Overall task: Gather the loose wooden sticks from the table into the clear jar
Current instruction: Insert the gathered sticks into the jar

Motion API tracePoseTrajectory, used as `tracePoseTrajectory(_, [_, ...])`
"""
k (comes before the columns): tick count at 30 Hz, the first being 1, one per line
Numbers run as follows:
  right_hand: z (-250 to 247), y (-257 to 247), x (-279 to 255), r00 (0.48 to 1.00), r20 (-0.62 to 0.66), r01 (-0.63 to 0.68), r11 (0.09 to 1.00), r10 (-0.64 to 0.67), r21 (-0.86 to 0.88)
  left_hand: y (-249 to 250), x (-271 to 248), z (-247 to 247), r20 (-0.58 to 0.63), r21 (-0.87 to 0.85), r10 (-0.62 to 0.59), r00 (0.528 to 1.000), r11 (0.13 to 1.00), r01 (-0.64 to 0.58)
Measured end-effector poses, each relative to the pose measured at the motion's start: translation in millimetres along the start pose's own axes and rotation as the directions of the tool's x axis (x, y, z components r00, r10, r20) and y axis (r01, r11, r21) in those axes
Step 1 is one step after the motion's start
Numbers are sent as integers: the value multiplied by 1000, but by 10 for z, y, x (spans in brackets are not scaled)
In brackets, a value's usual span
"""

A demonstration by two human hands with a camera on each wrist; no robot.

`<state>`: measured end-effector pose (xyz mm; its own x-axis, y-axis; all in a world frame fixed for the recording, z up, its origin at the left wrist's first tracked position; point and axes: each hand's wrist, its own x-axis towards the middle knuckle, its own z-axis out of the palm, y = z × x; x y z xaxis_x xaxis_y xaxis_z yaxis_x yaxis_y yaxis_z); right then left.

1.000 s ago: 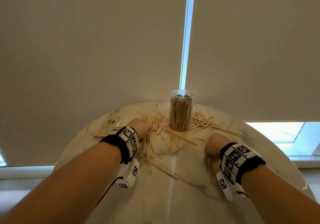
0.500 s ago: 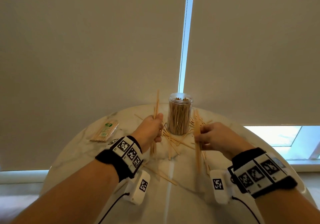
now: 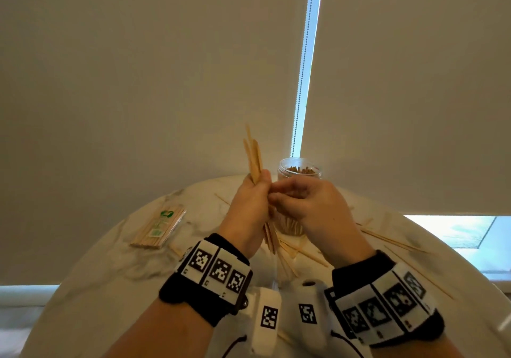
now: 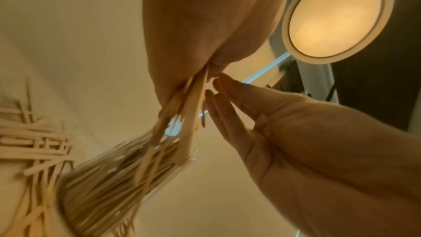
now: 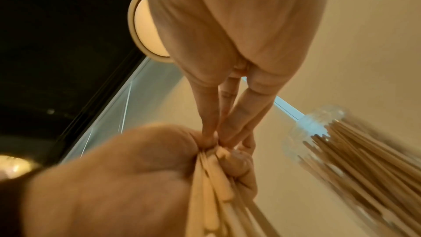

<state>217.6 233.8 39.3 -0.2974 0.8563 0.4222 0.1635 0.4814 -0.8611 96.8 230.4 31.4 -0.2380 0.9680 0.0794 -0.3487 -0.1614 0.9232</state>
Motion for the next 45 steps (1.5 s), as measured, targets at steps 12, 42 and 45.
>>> tracePoseTrajectory(12, [23, 175, -33, 835, 338, -336, 889, 434, -312, 34, 87, 43, -180, -362, 191, 965, 899, -246])
tracePoseTrajectory(42, [-213, 191, 77, 984, 125, 176, 792, -127, -584, 24, -66, 136, 286, -50, 64, 956, 997, -52])
tracePoseTrajectory(45, [-318, 213, 102, 981, 170, 176, 781, -91, -599, 117, -65, 123, 207, -183, 95, 974, 982, -57])
